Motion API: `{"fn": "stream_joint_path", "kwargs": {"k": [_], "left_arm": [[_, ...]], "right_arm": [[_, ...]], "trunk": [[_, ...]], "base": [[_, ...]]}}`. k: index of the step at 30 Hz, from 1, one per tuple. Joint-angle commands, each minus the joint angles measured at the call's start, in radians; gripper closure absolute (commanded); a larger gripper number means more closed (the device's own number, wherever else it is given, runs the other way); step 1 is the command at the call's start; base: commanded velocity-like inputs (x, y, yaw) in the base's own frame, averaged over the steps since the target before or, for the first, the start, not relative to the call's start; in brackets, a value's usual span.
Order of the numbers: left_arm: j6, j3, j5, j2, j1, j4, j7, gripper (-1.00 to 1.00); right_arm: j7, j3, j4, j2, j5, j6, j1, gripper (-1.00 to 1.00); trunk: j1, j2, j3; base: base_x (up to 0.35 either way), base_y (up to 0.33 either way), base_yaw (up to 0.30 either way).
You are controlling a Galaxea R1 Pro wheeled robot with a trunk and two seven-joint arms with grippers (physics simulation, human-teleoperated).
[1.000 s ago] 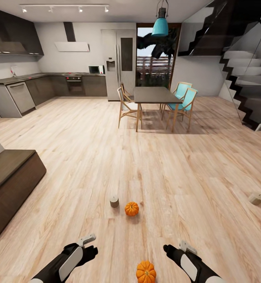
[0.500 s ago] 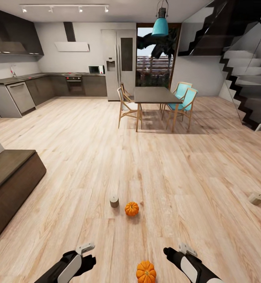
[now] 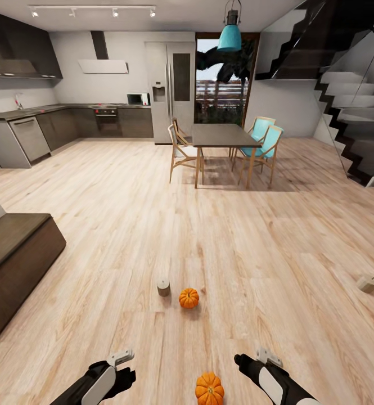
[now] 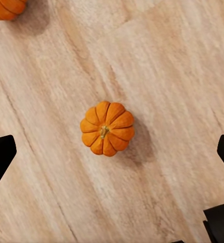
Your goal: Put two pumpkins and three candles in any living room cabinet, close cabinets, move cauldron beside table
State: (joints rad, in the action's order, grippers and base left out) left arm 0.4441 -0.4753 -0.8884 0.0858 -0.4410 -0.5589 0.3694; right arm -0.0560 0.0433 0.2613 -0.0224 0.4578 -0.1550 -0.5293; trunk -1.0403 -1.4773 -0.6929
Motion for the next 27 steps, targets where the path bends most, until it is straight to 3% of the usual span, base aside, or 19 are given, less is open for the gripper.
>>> {"fn": "stream_joint_path", "kwargs": {"k": [1, 9, 11, 14, 17, 21, 27], "left_arm": [[0.000, -0.008, -0.010, 0.002, -0.001, -0.002, 0.009, -1.00], [-0.001, -0.011, -0.010, 0.002, -0.001, -0.005, 0.008, -1.00], [0.003, -0.011, -0.010, 0.002, -0.003, -0.012, 0.008, -1.00], [0.016, -0.012, -0.008, 0.000, -0.005, -0.047, 0.016, -1.00], [0.068, -0.010, -0.006, 0.001, -0.011, -0.101, 0.032, -1.00], [0.153, -0.004, -0.008, 0.008, -0.068, -0.126, 0.073, -1.00], [0.226, 0.009, -0.016, 0.011, -0.113, -0.136, 0.096, -1.00]], "right_arm": [[-0.004, 0.004, 0.003, -0.001, 0.002, -0.006, 0.000, -1.00], [-0.004, -0.001, 0.009, -0.001, 0.002, -0.008, 0.000, -1.00], [-0.007, -0.016, 0.011, -0.001, 0.001, -0.014, 0.000, -1.00], [-0.011, -0.069, 0.008, -0.001, 0.004, -0.048, 0.000, -1.00], [-0.015, -0.114, 0.027, -0.002, 0.004, -0.149, 0.000, -1.00], [-0.021, -0.128, 0.058, -0.002, 0.005, -0.276, -0.016, -1.00], [-0.088, -0.132, 0.078, -0.002, 0.006, -0.366, -0.058, -1.00]], "trunk": [[-0.004, -0.008, -0.004], [-0.035, -0.064, -0.029], [-0.042, -0.078, -0.035], [-0.054, -0.099, -0.045], [-0.065, -0.120, -0.054], [-0.081, -0.148, -0.067], [-0.104, -0.190, -0.086]], "base": [[0.000, 0.000, 0.000], [0.000, 0.000, 0.000], [0.000, 0.000, 0.000], [0.000, 0.000, 0.000], [0.000, 0.000, 0.000], [0.000, 0.000, 0.000], [0.000, 0.000, 0.000]]}}
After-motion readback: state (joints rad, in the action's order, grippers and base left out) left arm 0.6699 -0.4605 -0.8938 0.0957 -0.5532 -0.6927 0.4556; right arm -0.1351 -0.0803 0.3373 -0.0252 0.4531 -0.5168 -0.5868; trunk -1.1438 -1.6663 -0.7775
